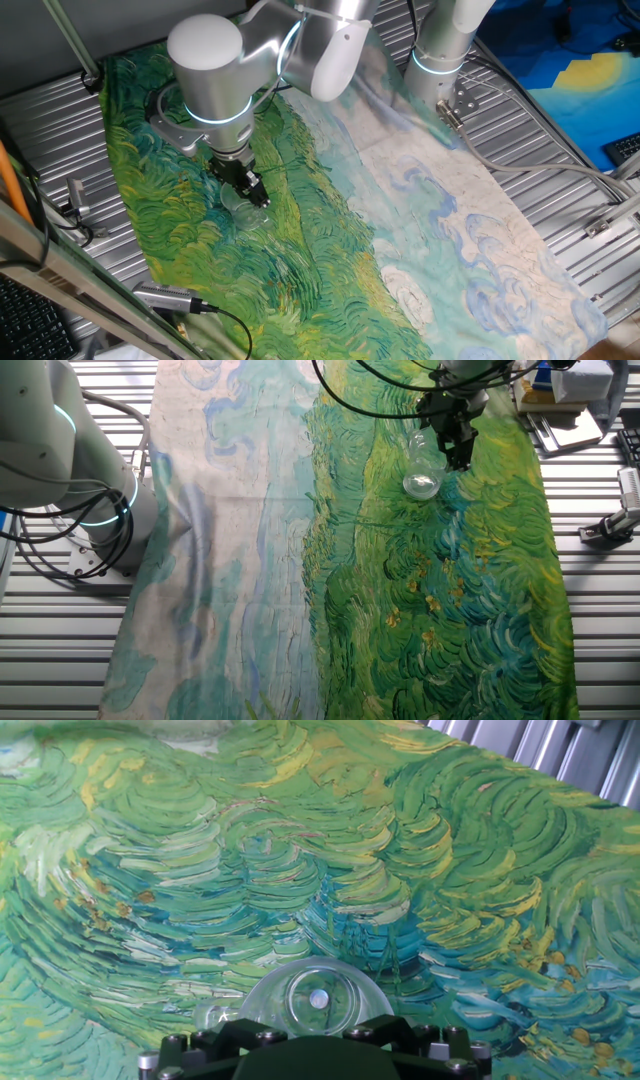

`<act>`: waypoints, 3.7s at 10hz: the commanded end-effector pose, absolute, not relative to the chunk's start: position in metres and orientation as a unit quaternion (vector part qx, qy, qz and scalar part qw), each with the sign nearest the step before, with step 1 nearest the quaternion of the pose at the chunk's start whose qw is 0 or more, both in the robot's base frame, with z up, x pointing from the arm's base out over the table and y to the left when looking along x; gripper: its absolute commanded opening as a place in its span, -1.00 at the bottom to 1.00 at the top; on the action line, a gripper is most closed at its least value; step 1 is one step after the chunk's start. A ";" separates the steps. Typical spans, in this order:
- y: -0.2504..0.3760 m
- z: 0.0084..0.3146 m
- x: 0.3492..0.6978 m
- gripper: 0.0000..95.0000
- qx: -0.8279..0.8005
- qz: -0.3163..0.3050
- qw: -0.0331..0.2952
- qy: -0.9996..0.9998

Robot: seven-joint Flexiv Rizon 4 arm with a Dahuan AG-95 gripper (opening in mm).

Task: Pick up the cup

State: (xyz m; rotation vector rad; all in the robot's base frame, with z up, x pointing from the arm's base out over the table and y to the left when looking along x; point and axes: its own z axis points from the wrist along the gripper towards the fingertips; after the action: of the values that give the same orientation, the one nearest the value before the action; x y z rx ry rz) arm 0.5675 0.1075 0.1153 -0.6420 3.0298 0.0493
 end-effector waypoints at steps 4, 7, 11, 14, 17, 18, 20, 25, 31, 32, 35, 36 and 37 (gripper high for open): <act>0.108 0.114 0.568 0.20 -0.211 0.018 0.024 0.977; 0.108 0.113 0.567 0.60 -0.213 0.020 0.026 0.976; 0.108 0.111 0.567 0.60 -0.214 0.020 0.028 0.976; 0.108 0.111 0.567 0.60 -0.215 0.020 0.026 0.976; 0.108 0.112 0.567 0.20 -0.215 0.020 0.027 0.976; 0.108 0.112 0.567 0.20 -0.215 0.020 0.026 0.976; 0.108 0.112 0.567 0.60 -0.217 0.020 0.026 0.976; 0.108 0.112 0.567 0.60 -0.216 0.020 0.026 0.976; 0.108 0.112 0.567 1.00 -0.216 0.015 0.023 0.976; 0.108 0.111 0.567 1.00 -0.216 0.015 0.023 0.976; 0.108 0.111 0.567 0.60 -0.215 0.014 0.023 0.976; 0.108 0.111 0.567 0.60 -0.215 0.016 0.024 0.976; 0.108 0.111 0.567 0.60 -0.215 0.015 0.024 0.976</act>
State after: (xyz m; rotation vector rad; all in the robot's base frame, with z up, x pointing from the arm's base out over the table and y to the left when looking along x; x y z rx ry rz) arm 0.5670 0.1075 0.1119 -0.6647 3.0206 0.0472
